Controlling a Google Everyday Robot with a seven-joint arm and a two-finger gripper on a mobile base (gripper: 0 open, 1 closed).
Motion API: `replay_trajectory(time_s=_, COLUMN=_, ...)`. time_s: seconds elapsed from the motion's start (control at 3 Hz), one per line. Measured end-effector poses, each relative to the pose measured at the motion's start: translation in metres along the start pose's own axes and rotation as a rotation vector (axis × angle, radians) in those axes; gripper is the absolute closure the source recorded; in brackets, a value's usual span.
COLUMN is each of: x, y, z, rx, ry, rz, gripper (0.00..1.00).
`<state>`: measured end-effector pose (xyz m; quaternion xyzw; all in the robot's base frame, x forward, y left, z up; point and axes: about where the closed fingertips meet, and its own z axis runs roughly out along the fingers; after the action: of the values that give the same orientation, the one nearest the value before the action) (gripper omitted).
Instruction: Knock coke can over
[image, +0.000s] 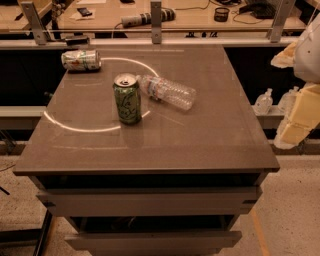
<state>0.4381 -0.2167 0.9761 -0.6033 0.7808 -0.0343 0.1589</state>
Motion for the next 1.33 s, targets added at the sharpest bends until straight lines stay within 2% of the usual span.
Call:
replay_trajectory(time_s=0.33, x=0.0, y=0.0, z=0.0, rx=0.0, ry=0.0, rz=0.0, gripper=0.0)
replay_trajectory(time_s=0.67, x=0.0, y=0.0, z=-0.01, rx=0.058, ry=-0.042, rz=0.009, gripper=0.0)
replay_trajectory(time_s=1.0, x=0.01, y=0.017, z=-0.053, rx=0.226, ry=-0.105, rz=0.031, gripper=0.0)
replay_trajectory(time_s=1.33, x=0.014, y=0.034, z=-0.12, rx=0.445, ry=-0.137, rz=0.048, gripper=0.0)
